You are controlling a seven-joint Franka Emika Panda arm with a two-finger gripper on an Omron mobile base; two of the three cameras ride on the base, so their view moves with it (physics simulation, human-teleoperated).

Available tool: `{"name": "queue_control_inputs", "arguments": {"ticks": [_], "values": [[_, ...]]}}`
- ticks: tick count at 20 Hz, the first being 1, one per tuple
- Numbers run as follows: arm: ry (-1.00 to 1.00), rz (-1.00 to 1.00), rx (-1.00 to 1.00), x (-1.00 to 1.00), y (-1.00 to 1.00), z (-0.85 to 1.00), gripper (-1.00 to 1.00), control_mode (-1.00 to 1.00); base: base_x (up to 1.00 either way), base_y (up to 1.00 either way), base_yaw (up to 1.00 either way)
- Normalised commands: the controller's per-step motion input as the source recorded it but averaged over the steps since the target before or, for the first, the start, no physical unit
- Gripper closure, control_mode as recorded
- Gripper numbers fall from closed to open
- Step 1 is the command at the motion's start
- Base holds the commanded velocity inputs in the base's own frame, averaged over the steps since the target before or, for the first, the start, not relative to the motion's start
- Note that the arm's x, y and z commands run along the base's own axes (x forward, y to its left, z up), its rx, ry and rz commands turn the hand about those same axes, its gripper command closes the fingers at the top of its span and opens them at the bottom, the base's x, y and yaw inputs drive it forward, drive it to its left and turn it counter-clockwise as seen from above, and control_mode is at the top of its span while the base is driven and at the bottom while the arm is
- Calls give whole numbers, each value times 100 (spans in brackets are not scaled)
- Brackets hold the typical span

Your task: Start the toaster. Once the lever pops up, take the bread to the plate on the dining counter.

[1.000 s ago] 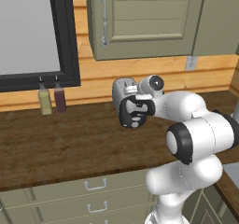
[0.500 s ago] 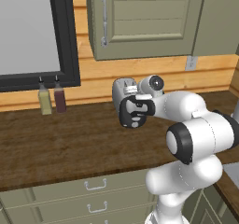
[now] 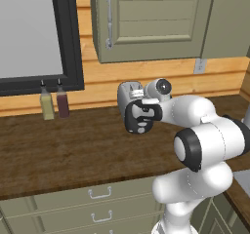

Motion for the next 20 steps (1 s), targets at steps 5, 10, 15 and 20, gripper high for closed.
{"name": "queue_control_inputs", "arguments": {"ticks": [5, 10, 15, 20], "values": [[0, 0, 0, 0, 0, 0, -100, -100, 0, 0, 0], [0, 0, 0, 0, 0, 0, -100, -100, 0, 0, 0], [0, 0, 0, 0, 0, 0, -100, -100, 0, 0, 0], [0, 0, 0, 0, 0, 0, -100, -100, 0, 0, 0]]}}
